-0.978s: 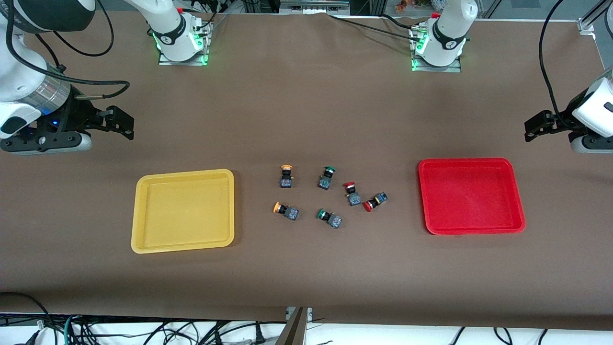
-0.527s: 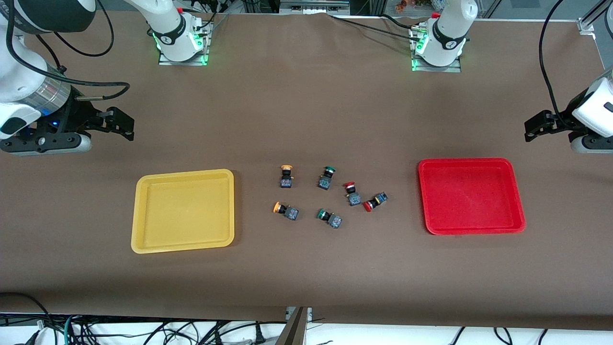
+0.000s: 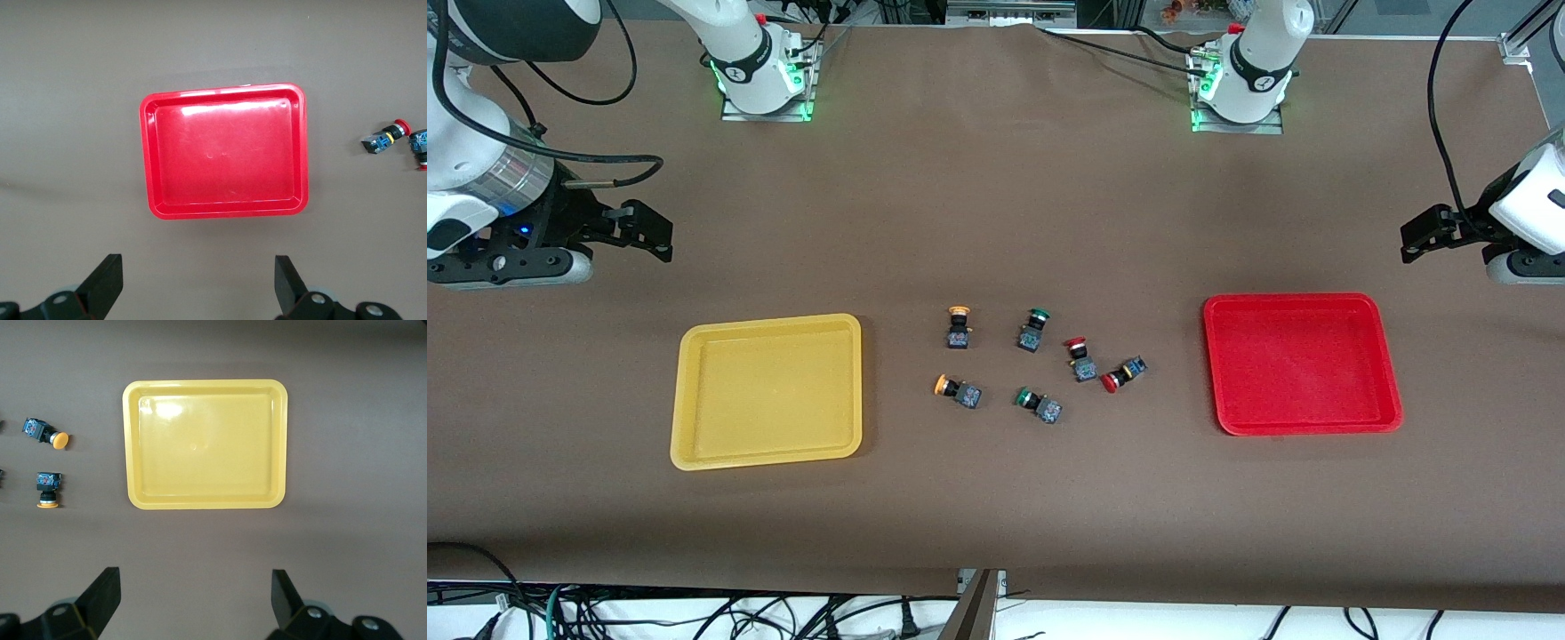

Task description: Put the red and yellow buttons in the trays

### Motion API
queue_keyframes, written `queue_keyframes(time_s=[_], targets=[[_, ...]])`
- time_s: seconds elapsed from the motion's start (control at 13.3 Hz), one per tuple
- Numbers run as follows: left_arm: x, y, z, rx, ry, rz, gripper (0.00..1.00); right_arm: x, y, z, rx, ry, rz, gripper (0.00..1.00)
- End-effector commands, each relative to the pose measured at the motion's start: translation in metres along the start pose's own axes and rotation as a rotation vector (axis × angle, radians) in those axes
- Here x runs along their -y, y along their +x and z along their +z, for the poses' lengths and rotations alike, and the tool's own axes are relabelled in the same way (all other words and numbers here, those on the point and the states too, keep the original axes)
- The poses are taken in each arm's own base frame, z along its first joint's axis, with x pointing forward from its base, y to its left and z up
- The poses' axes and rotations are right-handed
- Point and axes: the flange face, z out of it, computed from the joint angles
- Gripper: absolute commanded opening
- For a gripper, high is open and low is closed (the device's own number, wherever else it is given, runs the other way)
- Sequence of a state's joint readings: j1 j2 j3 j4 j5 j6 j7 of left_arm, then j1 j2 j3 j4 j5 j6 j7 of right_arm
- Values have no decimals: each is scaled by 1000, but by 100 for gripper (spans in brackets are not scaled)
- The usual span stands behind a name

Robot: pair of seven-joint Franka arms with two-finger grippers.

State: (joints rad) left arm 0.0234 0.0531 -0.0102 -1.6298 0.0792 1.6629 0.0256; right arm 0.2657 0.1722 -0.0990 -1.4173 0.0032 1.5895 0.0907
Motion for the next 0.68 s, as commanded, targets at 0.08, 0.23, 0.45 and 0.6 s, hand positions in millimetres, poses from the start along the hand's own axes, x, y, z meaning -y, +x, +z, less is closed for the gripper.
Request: queue_keyframes(time_s=[0.08, 0.23, 0.45, 0.6], targets=[[1, 2, -5, 3, -15, 11, 100, 2, -6, -7, 3, -3, -5, 100], [1, 2, -5, 3, -15, 11, 100, 14, -7, -5, 10, -5, -25, 100], [1, 2, -5, 3, -17, 8, 100, 46, -7, 19, 65, -4, -74, 100], [0, 3, -4, 6, -17, 11, 100, 73, -7, 26, 65, 0, -109, 100]])
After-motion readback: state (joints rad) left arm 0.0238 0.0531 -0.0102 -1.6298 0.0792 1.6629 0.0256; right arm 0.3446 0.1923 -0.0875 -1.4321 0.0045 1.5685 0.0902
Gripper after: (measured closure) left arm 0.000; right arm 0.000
